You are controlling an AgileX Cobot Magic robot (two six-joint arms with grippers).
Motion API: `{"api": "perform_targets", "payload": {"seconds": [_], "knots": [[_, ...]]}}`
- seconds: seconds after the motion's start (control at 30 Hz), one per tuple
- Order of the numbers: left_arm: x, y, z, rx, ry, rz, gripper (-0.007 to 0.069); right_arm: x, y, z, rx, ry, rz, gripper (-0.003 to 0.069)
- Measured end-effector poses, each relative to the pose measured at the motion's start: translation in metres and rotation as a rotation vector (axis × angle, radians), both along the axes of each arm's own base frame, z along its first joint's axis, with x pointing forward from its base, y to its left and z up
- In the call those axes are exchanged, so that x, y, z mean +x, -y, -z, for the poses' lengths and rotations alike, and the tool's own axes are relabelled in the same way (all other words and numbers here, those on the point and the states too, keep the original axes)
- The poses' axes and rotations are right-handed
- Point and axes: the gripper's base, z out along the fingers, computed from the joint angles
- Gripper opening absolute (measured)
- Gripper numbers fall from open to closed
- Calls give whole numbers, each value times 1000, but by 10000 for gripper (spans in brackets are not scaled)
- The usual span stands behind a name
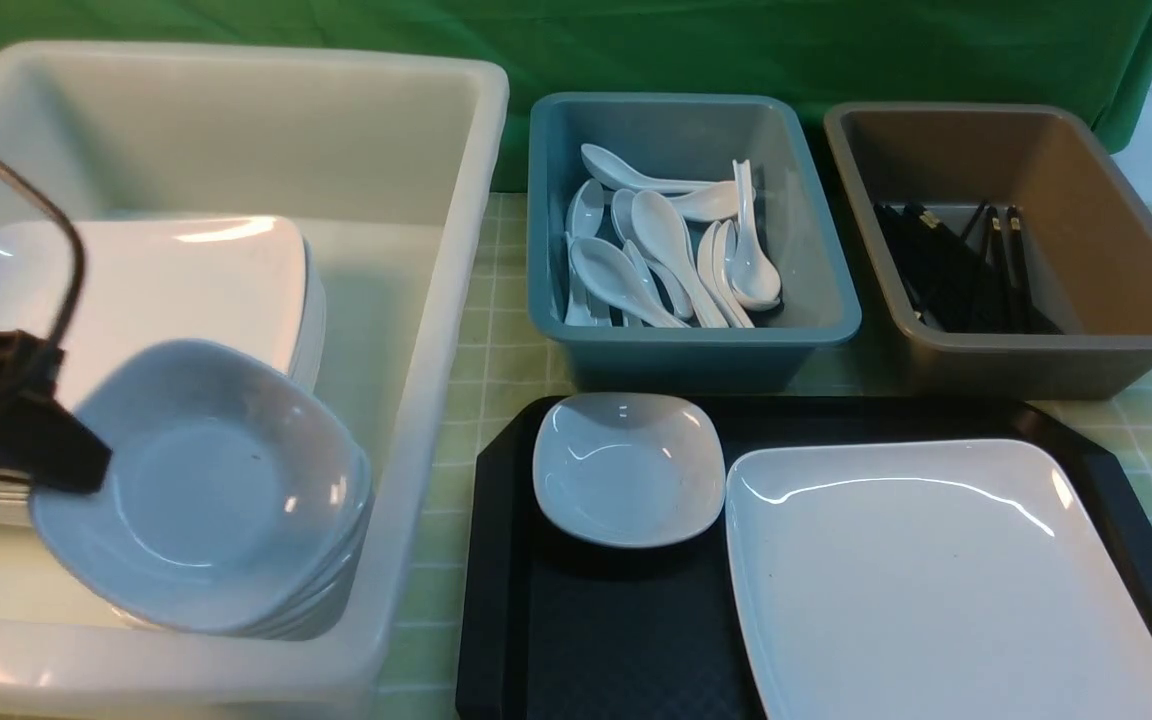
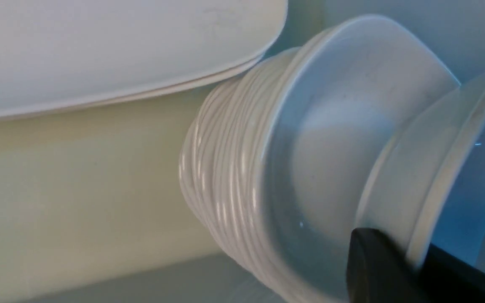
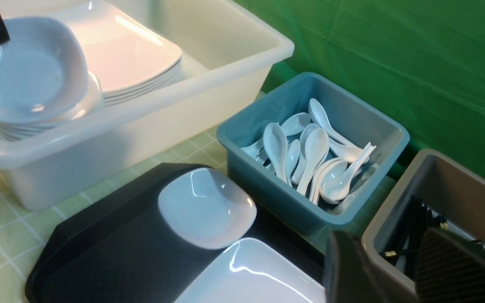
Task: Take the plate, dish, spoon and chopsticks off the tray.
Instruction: Use the left arm to put the small plate into the large storage box on the left
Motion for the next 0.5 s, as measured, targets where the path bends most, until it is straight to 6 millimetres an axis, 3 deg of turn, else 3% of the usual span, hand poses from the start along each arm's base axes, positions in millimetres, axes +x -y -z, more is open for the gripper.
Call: {"api": "perform_targets", "payload": {"seconds": [0.13,0.5], "knots": [[12,13,-3,77,1,77,7,0,0,0,2,-4,-2,239],[20,12,-1,138,-18,103,7,1,-1,2,-6,-21,-3,239]]}}
